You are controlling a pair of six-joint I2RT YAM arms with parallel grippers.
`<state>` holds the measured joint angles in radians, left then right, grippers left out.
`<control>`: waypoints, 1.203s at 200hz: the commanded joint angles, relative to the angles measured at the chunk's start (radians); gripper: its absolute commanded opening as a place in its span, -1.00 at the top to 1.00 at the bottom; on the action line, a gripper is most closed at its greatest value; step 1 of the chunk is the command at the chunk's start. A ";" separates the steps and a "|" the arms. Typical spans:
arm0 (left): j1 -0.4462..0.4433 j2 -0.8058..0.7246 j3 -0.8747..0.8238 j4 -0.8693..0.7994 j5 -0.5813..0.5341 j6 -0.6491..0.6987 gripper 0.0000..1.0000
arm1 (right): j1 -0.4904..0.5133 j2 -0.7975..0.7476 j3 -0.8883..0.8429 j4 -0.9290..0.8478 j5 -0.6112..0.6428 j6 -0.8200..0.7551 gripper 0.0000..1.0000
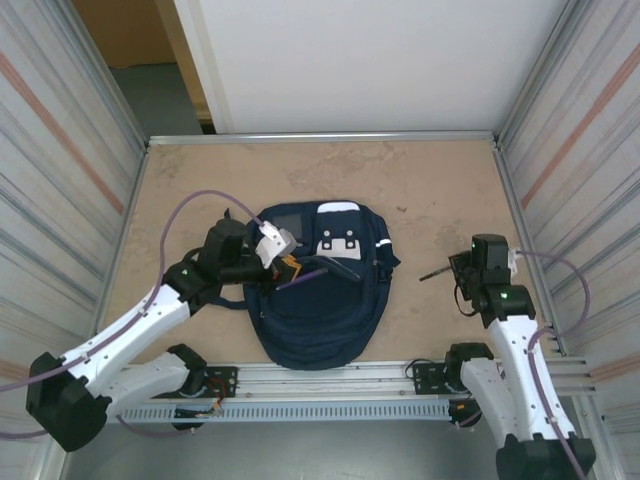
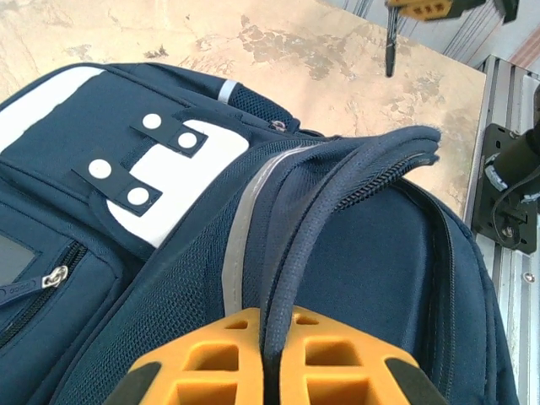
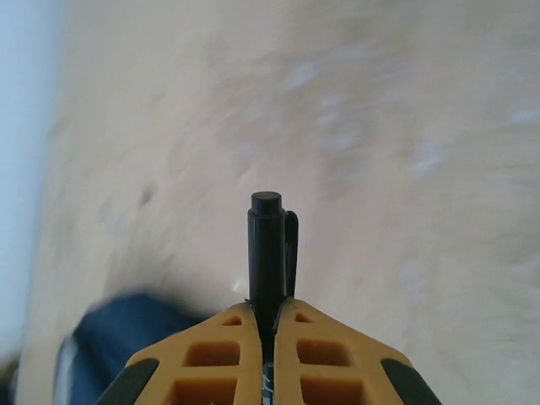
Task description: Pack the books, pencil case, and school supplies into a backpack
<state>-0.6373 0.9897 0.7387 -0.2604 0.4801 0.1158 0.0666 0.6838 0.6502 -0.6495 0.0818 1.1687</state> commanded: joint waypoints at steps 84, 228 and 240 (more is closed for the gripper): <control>0.066 0.189 0.223 0.002 0.182 -0.105 1.00 | 0.712 0.261 0.439 -0.056 -0.178 -1.233 1.00; 0.021 0.195 0.107 -0.177 0.062 0.058 0.96 | 0.305 0.506 0.510 0.055 -0.281 -1.218 0.09; 0.021 0.194 0.113 -0.189 0.056 0.080 0.95 | 0.272 0.571 0.541 0.019 -0.243 -1.203 0.07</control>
<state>-0.6174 1.2179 0.8314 -0.3939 0.5930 0.1223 0.4057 1.1515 1.1648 -0.6029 -0.1368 -0.0895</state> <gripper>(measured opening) 0.077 0.455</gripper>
